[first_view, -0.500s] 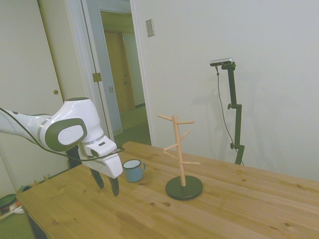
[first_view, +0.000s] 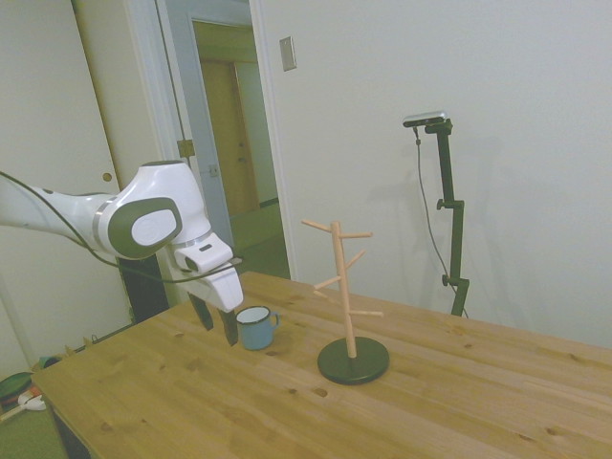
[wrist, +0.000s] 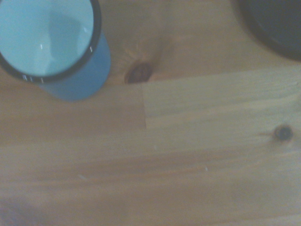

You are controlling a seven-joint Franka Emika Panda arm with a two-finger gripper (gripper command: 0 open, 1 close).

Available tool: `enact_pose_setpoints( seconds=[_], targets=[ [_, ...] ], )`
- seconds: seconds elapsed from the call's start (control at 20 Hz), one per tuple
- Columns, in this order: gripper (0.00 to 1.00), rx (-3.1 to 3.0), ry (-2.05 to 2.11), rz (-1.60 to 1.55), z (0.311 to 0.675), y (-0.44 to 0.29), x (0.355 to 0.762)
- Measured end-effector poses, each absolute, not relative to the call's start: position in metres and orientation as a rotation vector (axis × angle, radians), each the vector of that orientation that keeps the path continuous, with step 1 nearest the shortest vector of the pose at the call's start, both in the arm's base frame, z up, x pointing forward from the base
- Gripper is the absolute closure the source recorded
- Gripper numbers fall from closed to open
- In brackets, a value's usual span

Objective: Hang the mug

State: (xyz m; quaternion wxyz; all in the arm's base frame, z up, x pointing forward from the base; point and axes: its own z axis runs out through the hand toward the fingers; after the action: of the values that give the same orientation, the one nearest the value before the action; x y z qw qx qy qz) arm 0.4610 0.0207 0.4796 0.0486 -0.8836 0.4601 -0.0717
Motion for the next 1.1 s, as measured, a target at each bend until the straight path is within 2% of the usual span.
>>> enact_pose_setpoints(
  seconds=[0.2,0.4,0.8,1.1],
  targets=[
    [0.00,-2.623,1.516,-0.184,0.479,0.035,0.492],
    [0.00,-2.559,1.611,-0.167,0.476,0.037,0.505],
    [0.00,-2.486,1.685,-0.172,0.493,0.045,0.529],
    [0.00,-2.458,1.704,-0.151,0.499,0.086,0.561]
  ],
)
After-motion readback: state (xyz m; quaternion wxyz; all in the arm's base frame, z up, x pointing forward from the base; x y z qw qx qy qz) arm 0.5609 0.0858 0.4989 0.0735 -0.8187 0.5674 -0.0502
